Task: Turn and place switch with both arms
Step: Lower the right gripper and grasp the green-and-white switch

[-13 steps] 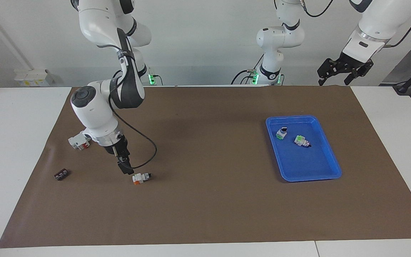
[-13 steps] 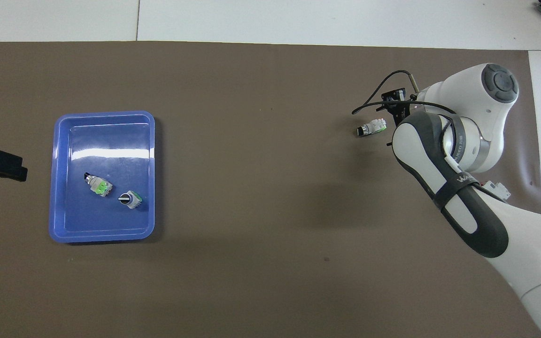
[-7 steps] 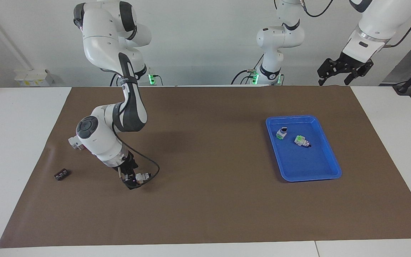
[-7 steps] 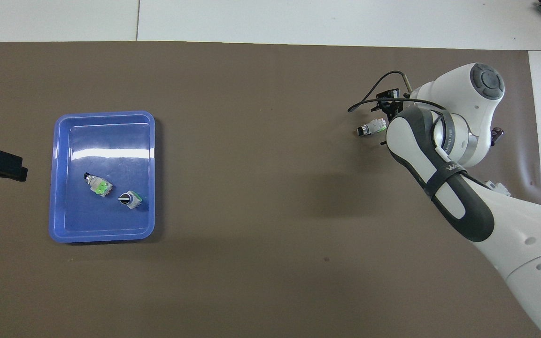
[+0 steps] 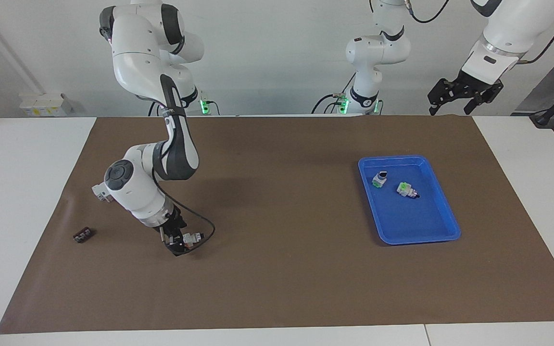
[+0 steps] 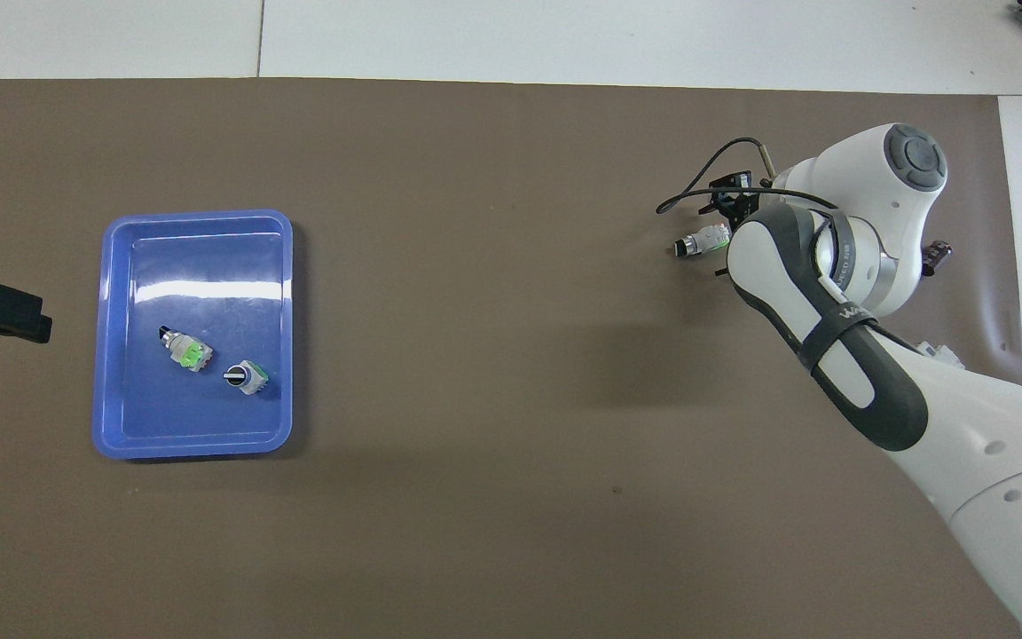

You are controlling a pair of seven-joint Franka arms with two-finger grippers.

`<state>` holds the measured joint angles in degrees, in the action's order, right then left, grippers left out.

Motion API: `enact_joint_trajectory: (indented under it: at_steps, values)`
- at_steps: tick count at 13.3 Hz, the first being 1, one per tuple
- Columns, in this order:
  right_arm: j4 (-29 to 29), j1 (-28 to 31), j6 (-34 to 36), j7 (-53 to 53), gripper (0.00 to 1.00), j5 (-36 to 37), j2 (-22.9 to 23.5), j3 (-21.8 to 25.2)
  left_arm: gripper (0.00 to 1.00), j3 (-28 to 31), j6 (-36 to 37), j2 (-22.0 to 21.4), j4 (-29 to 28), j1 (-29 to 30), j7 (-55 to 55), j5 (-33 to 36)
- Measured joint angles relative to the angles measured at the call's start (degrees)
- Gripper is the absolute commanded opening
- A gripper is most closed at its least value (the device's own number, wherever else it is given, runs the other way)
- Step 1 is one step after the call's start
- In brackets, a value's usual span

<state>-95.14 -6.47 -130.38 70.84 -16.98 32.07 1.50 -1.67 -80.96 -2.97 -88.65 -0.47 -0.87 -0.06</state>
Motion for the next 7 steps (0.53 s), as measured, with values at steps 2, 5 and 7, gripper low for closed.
enact_joint_trajectory:
  at_steps: [2,5,7]
  values:
    - [0.0,-0.1,-1.1,0.0,0.92,-0.4,0.4,-0.1,1.0,0.0,0.0,0.0,0.0,0.0,0.0,0.0]
    - [0.0,-0.1,-1.3,-0.9,0.01,-0.4,0.8,0.0,1.0,0.0,0.0,0.0,0.0,0.0,0.0,0.0]
    - [0.0,0.0,-1.1,-1.6,0.0,-1.1,0.7,0.0,1.0,0.0,0.0,0.0,0.0,0.0,0.0,0.0]
